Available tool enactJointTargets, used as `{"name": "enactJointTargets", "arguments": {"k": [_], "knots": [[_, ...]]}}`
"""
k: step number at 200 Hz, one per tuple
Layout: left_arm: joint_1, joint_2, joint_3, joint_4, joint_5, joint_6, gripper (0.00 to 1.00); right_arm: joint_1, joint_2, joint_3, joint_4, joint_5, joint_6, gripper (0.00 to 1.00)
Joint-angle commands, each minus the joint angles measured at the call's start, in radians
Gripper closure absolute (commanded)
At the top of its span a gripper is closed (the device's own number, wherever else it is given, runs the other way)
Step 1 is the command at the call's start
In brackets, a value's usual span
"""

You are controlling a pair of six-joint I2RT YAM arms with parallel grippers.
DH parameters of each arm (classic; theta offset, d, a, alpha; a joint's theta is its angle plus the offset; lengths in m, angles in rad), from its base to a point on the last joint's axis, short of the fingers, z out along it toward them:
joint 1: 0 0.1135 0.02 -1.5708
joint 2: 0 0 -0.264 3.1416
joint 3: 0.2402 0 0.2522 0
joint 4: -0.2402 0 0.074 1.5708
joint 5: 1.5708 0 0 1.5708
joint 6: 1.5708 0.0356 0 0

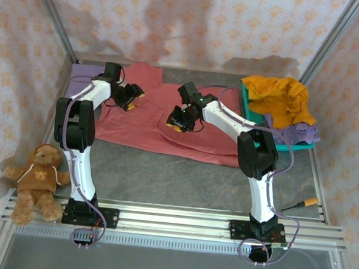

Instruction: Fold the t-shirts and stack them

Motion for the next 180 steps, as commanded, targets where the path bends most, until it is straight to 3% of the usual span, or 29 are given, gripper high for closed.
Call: {"name": "enactJointTargets", "arguments": {"k": [1,61,91,121,180], "knots": [[-0.005,-0.015,-0.019,0.039,-0.026,0.001,0.34,-0.01,-0.034,-0.02,0.003,0.033,0.001,0.68],[-0.003,0.082,0.147,-0.011,-0.116,0.002,0.34,-0.023,-0.063,-0.048,-0.013,0.049,-0.014,0.68],[0.011,0.103,0.28,-0.064,-0.253,0.009,0.34,-0.04,-0.129,-0.112,-0.03,0.093,-0.029,0.68],[0.008,0.017,0.304,-0.051,-0.381,0.036,0.34,-0.068,-0.227,-0.214,-0.047,0.159,-0.029,0.68],[-0.007,-0.123,0.182,-0.055,-0.323,0.102,0.33,-0.111,-0.375,-0.347,-0.231,0.41,-0.072,0.68]]}}
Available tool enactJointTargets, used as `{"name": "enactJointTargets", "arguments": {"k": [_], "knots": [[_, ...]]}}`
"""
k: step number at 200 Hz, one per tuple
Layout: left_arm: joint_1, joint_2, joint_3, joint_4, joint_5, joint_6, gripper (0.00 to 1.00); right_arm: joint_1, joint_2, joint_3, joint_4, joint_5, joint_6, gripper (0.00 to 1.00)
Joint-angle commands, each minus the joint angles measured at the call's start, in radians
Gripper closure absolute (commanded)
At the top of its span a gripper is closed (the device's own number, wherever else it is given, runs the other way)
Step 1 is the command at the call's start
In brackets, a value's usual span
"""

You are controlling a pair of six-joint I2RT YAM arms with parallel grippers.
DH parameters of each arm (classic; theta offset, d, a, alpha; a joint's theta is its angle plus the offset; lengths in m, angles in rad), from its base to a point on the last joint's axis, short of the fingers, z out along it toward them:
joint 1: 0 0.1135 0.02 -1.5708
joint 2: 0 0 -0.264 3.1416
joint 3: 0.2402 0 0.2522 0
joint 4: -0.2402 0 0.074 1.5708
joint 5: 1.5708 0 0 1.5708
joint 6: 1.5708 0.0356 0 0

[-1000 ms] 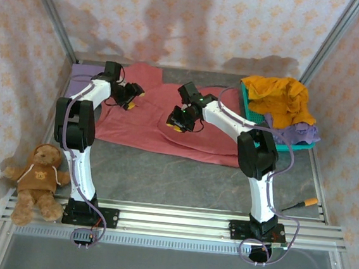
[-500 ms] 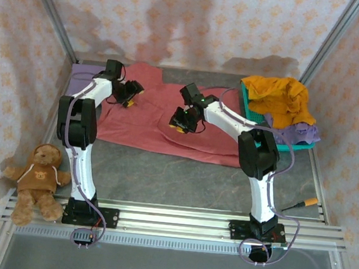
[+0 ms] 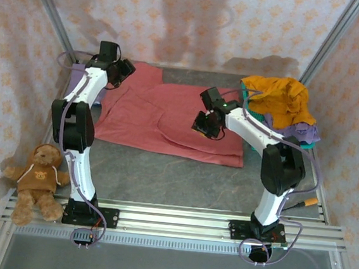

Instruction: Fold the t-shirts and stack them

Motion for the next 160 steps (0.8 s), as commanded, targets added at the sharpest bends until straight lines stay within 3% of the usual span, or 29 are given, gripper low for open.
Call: {"name": "enactJointTargets", "arguments": {"k": [1,37,84,160], "knots": [[-0.009,-0.073,-0.06,-0.023,0.007,0.053,0.33,-0.008,-0.06,-0.04,-0.131,0.172,-0.042,0.68],[-0.079,-0.167,-0.203,-0.036,0.072,0.074,0.33,-0.03,-0.129,-0.12,-0.173,0.226,-0.016,0.67],[-0.209,-0.28,-0.464,0.097,0.138,-0.014,0.31,-0.03,-0.241,-0.268,-0.127,0.243,0.089,0.63],[-0.388,-0.287,-0.661,0.294,0.223,-0.194,0.29,-0.032,-0.382,-0.463,-0.045,0.332,0.198,0.48]]}}
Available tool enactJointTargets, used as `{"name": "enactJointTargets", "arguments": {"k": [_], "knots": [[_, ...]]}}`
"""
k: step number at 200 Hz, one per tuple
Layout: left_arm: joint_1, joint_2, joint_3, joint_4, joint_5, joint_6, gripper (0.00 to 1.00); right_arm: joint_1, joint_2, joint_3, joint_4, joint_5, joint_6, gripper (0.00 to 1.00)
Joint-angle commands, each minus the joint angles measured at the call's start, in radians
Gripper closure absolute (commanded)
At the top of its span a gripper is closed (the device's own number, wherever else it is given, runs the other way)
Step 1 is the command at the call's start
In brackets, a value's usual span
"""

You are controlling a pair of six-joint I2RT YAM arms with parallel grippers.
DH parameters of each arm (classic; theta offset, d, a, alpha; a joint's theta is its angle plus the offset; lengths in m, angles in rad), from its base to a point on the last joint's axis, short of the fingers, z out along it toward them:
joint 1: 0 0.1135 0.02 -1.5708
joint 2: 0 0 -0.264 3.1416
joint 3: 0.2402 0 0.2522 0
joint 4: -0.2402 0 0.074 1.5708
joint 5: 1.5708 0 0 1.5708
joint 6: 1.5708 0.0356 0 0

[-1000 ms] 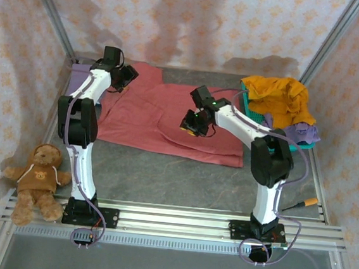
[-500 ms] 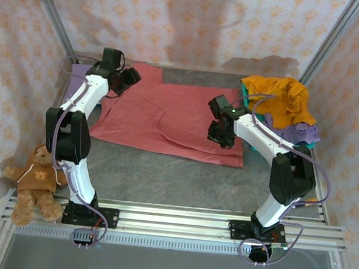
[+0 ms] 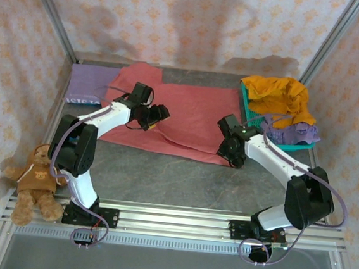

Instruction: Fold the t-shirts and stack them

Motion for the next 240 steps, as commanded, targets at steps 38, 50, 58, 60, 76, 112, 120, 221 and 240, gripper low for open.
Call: {"name": "enactJointTargets", "arguments": {"k": [38,50,58,60,76,112,120,221,240], "knots": [[-0.103,-0.012,-0.055,0.151,0.022,-0.128,0.29,-0.011,-0.041,-0.095,0.119,0.13,0.085,0.42],[-0.117,0.0,-0.056,0.165,0.026,-0.139,0.29,-0.024,-0.038,-0.11,0.146,0.121,0.087,0.42],[-0.126,0.009,-0.056,0.175,0.029,-0.146,0.29,-0.029,-0.039,-0.12,0.166,0.121,0.088,0.42],[-0.129,0.011,-0.055,0.176,0.029,-0.148,0.29,-0.03,-0.039,-0.122,0.17,0.122,0.088,0.42],[-0.148,0.028,-0.048,0.176,0.024,-0.15,0.29,-0.04,-0.033,-0.127,0.19,0.124,0.082,0.42],[-0.171,0.046,-0.044,0.167,0.007,-0.161,0.33,-0.046,-0.009,-0.115,0.2,0.126,0.073,0.42],[-0.177,0.04,-0.043,0.156,-0.004,-0.159,0.33,-0.046,-0.002,-0.112,0.202,0.124,0.073,0.42],[-0.195,-0.034,-0.109,0.141,-0.026,-0.153,0.29,-0.046,0.152,-0.057,0.315,0.092,0.067,0.42],[-0.193,-0.051,-0.115,0.128,-0.033,-0.148,0.29,-0.046,0.181,-0.036,0.327,0.093,0.063,0.42]]}}
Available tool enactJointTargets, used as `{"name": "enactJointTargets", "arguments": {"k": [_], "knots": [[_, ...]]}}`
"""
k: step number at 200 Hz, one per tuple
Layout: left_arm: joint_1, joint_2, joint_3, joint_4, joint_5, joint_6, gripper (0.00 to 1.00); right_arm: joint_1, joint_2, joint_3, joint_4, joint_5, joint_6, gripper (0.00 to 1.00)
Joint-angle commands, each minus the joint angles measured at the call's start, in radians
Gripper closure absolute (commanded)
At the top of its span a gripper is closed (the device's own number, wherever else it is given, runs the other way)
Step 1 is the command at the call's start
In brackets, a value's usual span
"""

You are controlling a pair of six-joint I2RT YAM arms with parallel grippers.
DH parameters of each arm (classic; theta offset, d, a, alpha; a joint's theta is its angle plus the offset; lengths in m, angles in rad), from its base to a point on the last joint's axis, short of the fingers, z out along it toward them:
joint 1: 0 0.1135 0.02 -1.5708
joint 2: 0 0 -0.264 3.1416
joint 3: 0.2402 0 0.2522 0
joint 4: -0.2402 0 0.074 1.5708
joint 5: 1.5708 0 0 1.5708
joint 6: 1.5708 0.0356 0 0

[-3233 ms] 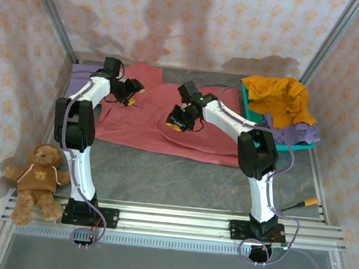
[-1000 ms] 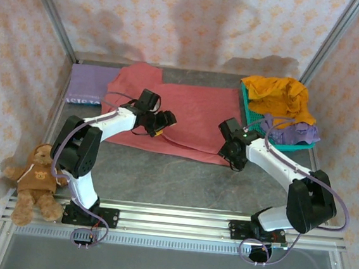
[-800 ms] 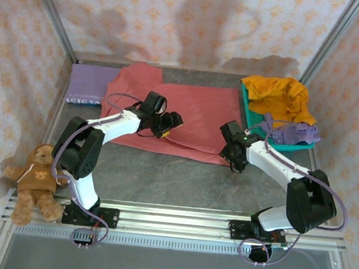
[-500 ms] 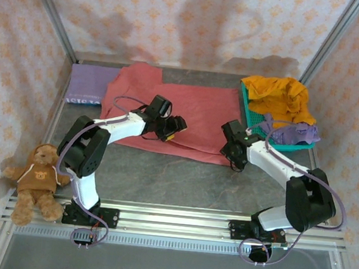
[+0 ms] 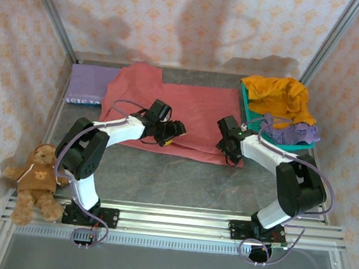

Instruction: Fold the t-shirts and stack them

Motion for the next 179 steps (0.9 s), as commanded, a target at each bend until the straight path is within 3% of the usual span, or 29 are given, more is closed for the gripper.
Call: {"name": "enactJointTargets", "arguments": {"k": [1,70,120,179], "knots": [[-0.004,-0.058,-0.014,-0.025,-0.039,0.006,0.29,-0.003,0.047,0.028,0.015,0.007,0.0,0.42],[0.001,-0.103,-0.05,-0.02,-0.033,-0.01,0.28,-0.005,0.13,0.141,-0.006,0.044,-0.034,0.42],[-0.015,-0.027,-0.058,0.099,0.043,-0.082,0.28,-0.005,0.006,0.087,-0.041,0.068,-0.004,0.42],[-0.049,0.034,-0.019,0.115,0.056,-0.096,0.28,-0.004,-0.058,0.116,-0.102,0.087,-0.022,0.41]]}}
